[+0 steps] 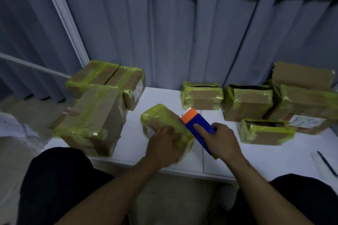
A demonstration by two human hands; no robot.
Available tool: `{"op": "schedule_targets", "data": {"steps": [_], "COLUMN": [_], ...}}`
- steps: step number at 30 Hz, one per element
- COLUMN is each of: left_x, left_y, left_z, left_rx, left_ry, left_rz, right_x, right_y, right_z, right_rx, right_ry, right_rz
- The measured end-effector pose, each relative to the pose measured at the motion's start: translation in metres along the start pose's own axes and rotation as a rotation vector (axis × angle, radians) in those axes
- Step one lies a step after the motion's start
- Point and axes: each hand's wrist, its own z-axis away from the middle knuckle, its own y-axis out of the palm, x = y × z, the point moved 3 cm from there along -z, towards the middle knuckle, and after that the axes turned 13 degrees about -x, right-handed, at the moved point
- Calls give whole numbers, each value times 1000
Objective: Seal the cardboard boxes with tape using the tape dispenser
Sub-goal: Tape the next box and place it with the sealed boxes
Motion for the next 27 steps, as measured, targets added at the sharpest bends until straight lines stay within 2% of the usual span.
{"op": "schedule_targets", "data": {"steps": [1, 3, 5, 10, 14, 18, 24, 27], "left_x": [-8, -16, -13, 25, 35, 34, 33, 18], "left_y": [8, 14, 10, -6, -18, -29, -60, -69], "left_z": [8, 12, 10, 4, 2, 10, 33, 49], "left_rx": [27, -35, -69, 26, 53, 49, -126, -73], "left_ry": [54, 140, 109, 1, 99, 76, -255, -483], "left_rz": [-38, -66, -10, 79, -19, 26, 428, 710], "right_x": [-2, -7, -11, -10, -3, 3, -8, -6], "right_y": [0, 1, 0, 1, 5, 10, 12, 14], "right_z": [2, 4, 3, 3, 11, 23, 44, 59], "right_rx": [-3, 0, 8, 85, 242, 356, 309, 329], "right_ry": [14, 26, 38, 65, 150, 97, 43, -8], "right_rz": [-16, -24, -29, -115, -267, -271, -249, -259]}}
